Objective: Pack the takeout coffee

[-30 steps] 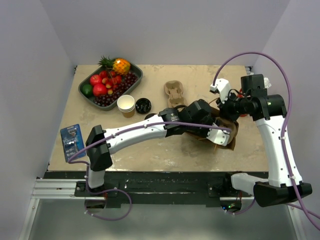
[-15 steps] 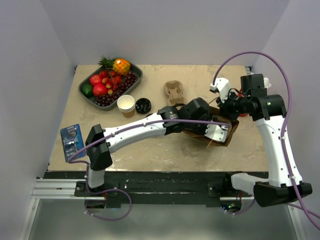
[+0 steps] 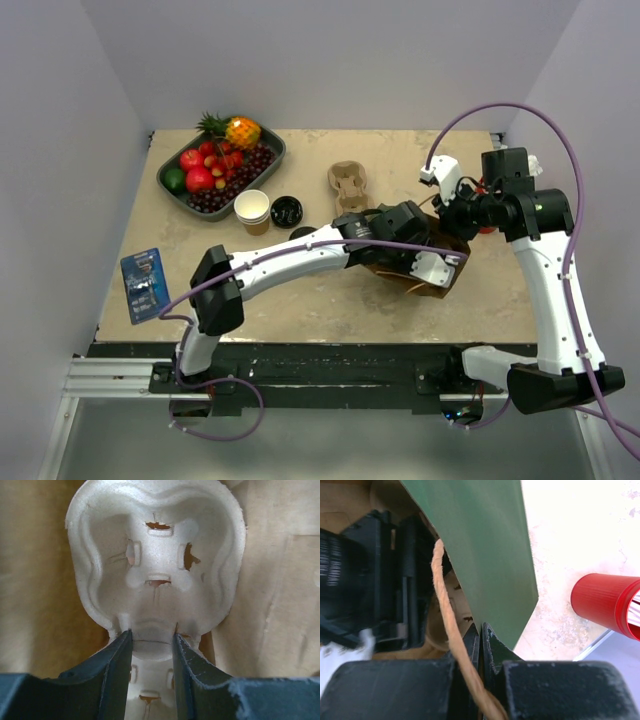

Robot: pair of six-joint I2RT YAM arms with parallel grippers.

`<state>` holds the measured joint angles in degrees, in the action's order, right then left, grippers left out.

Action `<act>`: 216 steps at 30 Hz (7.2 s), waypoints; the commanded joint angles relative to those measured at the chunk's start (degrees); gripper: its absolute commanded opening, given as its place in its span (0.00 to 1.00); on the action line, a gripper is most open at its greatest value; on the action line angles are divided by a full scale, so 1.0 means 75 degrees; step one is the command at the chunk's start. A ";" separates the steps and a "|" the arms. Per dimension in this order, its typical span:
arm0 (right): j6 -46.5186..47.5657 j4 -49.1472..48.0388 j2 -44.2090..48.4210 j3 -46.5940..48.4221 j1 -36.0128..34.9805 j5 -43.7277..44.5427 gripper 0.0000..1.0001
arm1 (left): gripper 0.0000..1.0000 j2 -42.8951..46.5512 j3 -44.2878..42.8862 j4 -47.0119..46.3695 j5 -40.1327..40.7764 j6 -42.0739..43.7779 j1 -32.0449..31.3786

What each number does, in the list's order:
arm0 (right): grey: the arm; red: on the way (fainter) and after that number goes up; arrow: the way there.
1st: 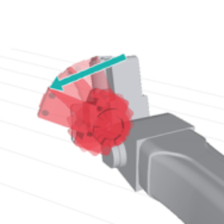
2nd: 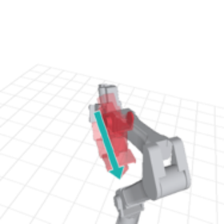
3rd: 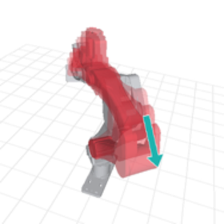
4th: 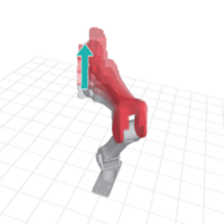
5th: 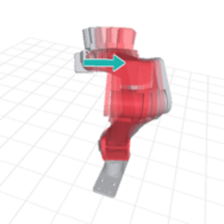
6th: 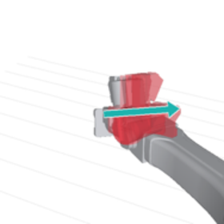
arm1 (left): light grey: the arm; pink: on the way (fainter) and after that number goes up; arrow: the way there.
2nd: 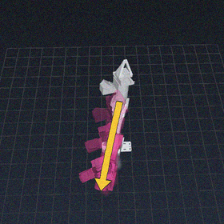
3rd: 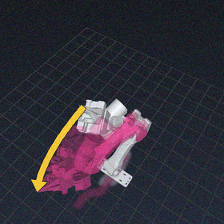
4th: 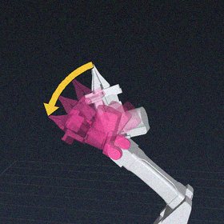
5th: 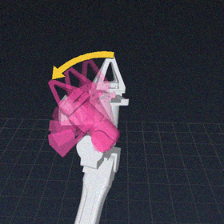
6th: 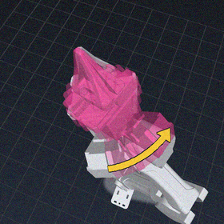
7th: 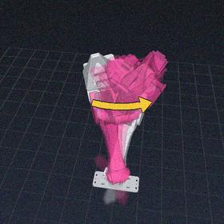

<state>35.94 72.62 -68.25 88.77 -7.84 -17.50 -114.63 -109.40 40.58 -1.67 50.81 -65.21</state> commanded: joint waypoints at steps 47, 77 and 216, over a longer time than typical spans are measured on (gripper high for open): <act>-0.0011 0.1356 0.0006 0.0797 0.0013 -0.2073 0.00 | 0.00 -0.0290 0.1111 -0.1789 0.0656 0.0785 0.0081; -0.0281 0.1356 -0.0439 0.0949 0.0014 -0.2460 0.00 | 0.00 -0.0384 0.2165 -0.3840 0.0973 0.0433 0.0351; -0.0269 0.1298 -0.1482 0.1840 0.0037 -0.2509 0.00 | 0.51 0.1174 0.5224 -0.9174 -0.0281 0.1887 0.1089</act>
<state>34.28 78.48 -78.83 100.05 -7.60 -38.28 -110.04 -70.28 -28.03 -5.04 69.58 -57.39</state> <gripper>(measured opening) 0.021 0.461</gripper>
